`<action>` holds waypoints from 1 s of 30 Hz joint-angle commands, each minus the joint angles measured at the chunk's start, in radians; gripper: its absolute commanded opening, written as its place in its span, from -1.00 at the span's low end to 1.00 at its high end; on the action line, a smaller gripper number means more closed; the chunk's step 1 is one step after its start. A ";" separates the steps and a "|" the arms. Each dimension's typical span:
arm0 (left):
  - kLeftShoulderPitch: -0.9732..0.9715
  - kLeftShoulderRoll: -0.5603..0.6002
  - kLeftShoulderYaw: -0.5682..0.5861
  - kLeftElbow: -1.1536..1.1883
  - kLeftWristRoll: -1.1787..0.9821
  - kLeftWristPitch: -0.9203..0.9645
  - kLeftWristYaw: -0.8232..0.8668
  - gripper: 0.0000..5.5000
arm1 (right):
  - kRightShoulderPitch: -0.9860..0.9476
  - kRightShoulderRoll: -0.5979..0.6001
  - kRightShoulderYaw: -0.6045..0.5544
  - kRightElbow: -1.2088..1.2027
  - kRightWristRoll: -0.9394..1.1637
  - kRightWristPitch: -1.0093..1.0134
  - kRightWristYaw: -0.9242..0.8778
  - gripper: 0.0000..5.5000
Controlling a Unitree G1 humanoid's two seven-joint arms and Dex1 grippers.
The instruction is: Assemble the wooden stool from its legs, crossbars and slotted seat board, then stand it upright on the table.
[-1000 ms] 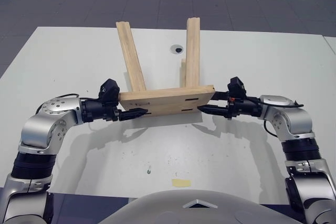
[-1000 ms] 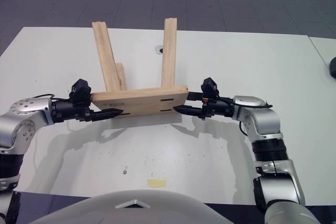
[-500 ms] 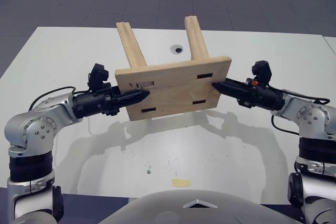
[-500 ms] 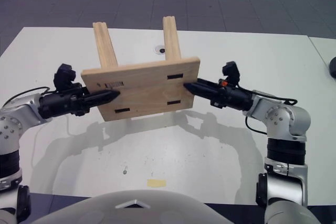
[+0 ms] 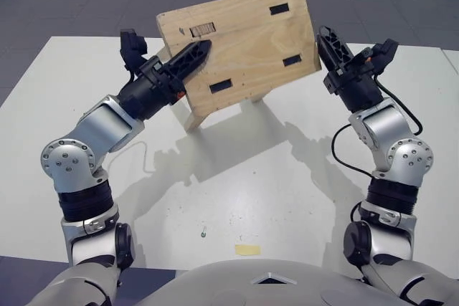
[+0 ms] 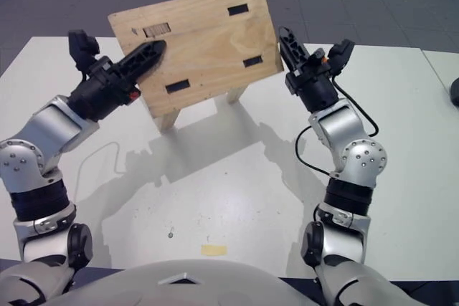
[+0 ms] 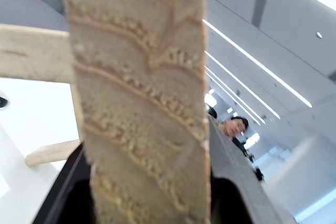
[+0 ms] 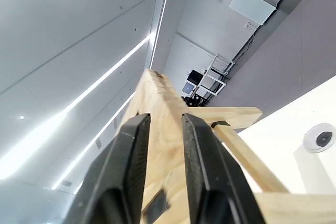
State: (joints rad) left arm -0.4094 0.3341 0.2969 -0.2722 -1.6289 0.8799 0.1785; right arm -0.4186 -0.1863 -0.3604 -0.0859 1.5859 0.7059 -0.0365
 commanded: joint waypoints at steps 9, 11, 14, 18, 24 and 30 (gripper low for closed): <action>-0.081 -0.107 0.092 0.101 -0.030 -0.305 0.664 0.07 | -0.063 0.141 0.052 -0.167 0.087 -0.153 -0.289 -0.15; -0.059 -0.103 0.073 0.080 -0.041 -0.286 0.642 0.21 | -0.046 0.146 0.066 -0.174 0.056 -0.162 -0.280 -0.02; -0.057 -0.059 0.047 0.015 -0.041 -0.243 0.542 0.40 | -0.012 0.139 0.083 -0.179 -0.018 -0.175 -0.239 0.16; -0.085 0.073 0.069 -0.066 -0.054 -0.183 0.408 0.65 | -0.012 0.148 0.092 -0.152 -0.107 -0.205 -0.168 0.40; -0.013 0.331 0.017 -0.118 0.067 -0.022 0.403 0.96 | 0.021 0.151 0.111 -0.180 -0.182 -0.214 -0.104 0.76; 0.149 0.226 -0.079 -0.102 0.170 -0.034 0.416 0.96 | 0.014 0.144 0.127 -0.185 -0.233 -0.205 -0.084 0.96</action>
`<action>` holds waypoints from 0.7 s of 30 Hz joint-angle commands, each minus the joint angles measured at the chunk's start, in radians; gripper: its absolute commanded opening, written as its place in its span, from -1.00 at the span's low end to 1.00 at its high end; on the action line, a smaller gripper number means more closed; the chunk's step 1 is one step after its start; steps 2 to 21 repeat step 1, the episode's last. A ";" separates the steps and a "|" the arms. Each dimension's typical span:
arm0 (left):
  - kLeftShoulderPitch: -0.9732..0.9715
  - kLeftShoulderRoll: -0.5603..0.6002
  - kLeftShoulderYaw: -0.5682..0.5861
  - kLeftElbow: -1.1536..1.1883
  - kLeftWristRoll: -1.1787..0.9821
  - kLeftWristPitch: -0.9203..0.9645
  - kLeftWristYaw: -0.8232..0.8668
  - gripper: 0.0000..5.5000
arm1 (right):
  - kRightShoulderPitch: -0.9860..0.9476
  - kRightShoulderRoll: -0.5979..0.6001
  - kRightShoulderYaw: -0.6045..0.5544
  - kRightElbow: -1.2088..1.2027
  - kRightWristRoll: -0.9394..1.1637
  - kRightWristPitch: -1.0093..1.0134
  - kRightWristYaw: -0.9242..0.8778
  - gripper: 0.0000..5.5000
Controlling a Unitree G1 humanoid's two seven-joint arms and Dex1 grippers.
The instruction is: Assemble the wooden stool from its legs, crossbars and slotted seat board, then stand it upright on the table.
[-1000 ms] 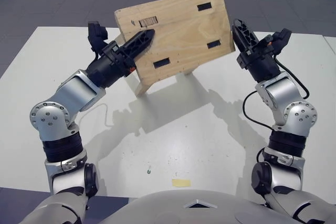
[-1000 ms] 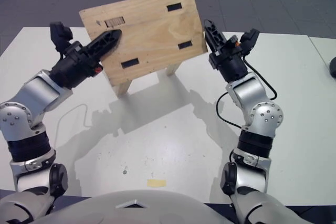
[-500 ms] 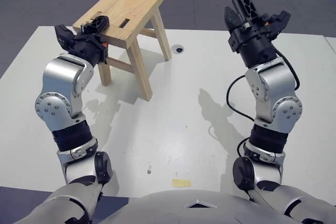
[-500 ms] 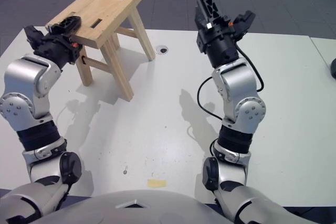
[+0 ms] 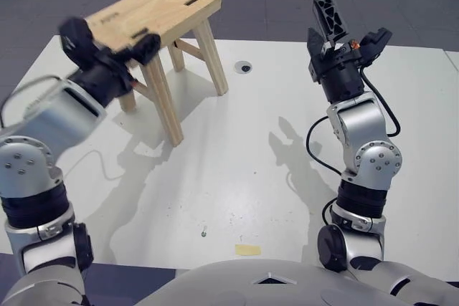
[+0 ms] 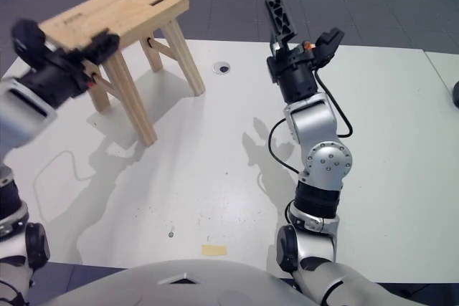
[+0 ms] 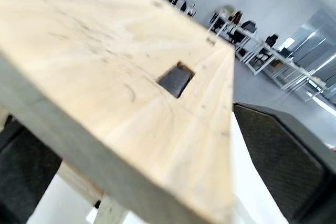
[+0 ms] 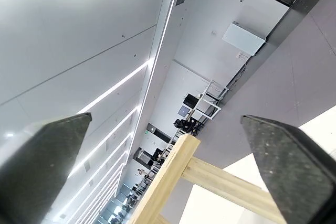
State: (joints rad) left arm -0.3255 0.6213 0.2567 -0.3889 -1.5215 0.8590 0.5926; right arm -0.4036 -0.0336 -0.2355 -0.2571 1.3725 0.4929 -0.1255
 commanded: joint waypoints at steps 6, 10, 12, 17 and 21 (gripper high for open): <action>0.079 -0.077 -0.033 0.019 0.072 -0.024 0.007 0.96 | -0.001 -0.011 0.005 -0.014 -0.023 0.013 0.006 0.96; 0.079 -0.077 -0.033 0.019 0.072 -0.024 0.007 0.96 | -0.001 -0.011 0.005 -0.014 -0.023 0.013 0.006 0.96; 0.079 -0.077 -0.033 0.019 0.072 -0.024 0.007 0.96 | -0.001 -0.011 0.005 -0.014 -0.023 0.013 0.006 0.96; 0.079 -0.077 -0.033 0.019 0.072 -0.024 0.007 0.96 | -0.001 -0.011 0.005 -0.014 -0.023 0.013 0.006 0.96; 0.079 -0.077 -0.033 0.019 0.072 -0.024 0.007 0.96 | -0.001 -0.011 0.005 -0.014 -0.023 0.013 0.006 0.96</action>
